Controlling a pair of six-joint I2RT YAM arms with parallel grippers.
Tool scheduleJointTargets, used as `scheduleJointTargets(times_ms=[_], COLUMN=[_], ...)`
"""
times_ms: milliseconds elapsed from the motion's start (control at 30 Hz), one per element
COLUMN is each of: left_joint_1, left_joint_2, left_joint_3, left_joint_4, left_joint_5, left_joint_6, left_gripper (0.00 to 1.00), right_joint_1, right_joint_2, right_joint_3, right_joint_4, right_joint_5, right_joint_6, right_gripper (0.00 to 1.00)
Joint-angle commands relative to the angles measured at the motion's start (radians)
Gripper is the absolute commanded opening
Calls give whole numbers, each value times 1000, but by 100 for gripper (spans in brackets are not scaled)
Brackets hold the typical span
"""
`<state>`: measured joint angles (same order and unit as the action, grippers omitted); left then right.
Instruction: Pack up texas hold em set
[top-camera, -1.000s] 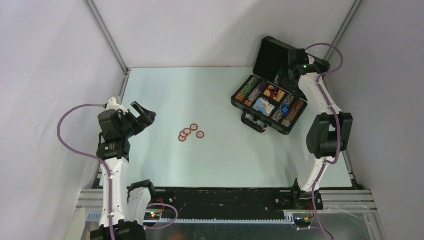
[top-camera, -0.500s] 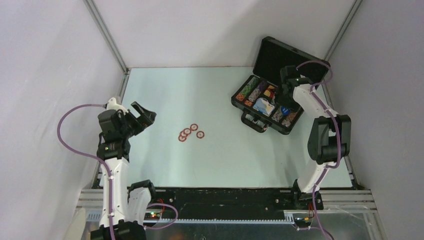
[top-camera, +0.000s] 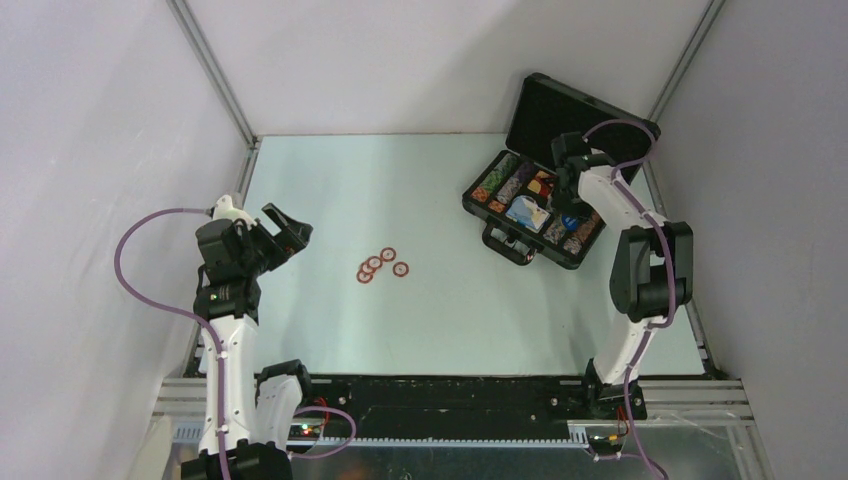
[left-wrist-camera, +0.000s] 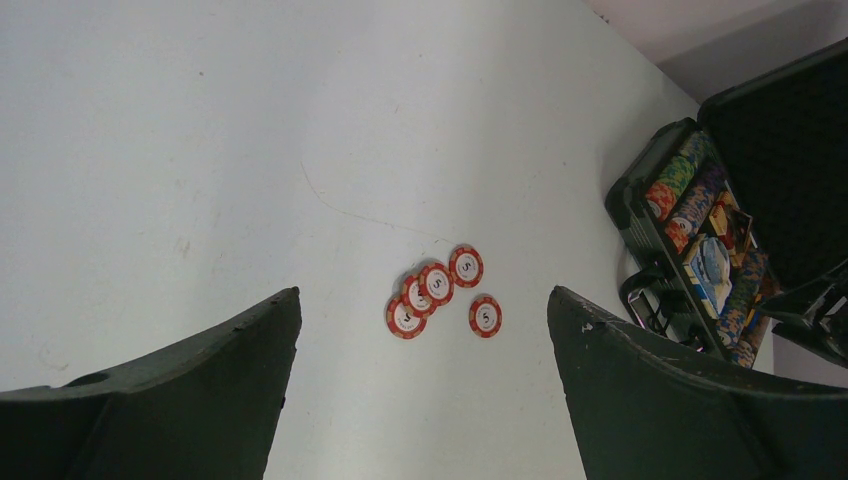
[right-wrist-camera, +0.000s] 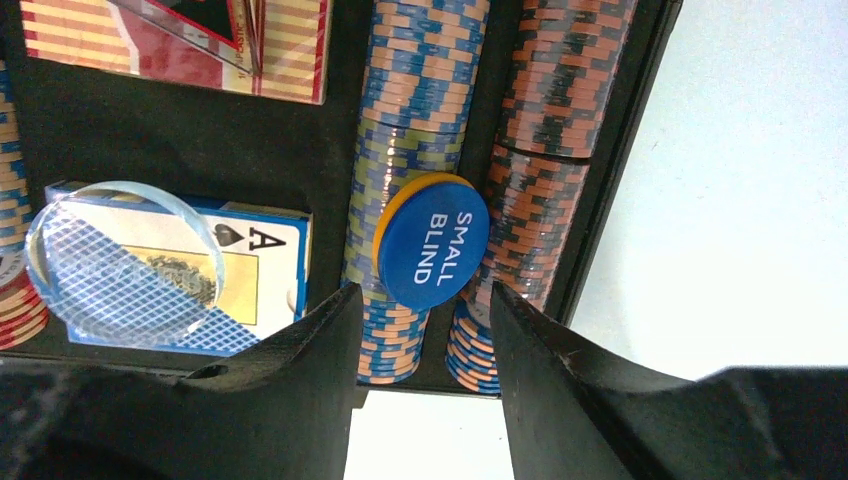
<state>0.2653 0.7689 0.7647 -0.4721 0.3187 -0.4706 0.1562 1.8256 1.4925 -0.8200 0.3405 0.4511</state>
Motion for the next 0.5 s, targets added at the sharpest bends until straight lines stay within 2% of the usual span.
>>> scheduleJointTargets(times_ms=[0,467], left_joint_1=[9,10], left_joint_2=[-3,6], left_joint_3=[-4,-2], left_joint_4=[40,44], left_joint_5=[20,27], left_joint_6=[-8,-12], left_gripper=[97,97], right_joint_1=[7,6], right_joint_2=[32,84], right_joint_3=[61,87], right_joint_4=[-23,-32], right_joint_5=[56,100], right_joint_6=[-20,-18], right_gripper=[54,48])
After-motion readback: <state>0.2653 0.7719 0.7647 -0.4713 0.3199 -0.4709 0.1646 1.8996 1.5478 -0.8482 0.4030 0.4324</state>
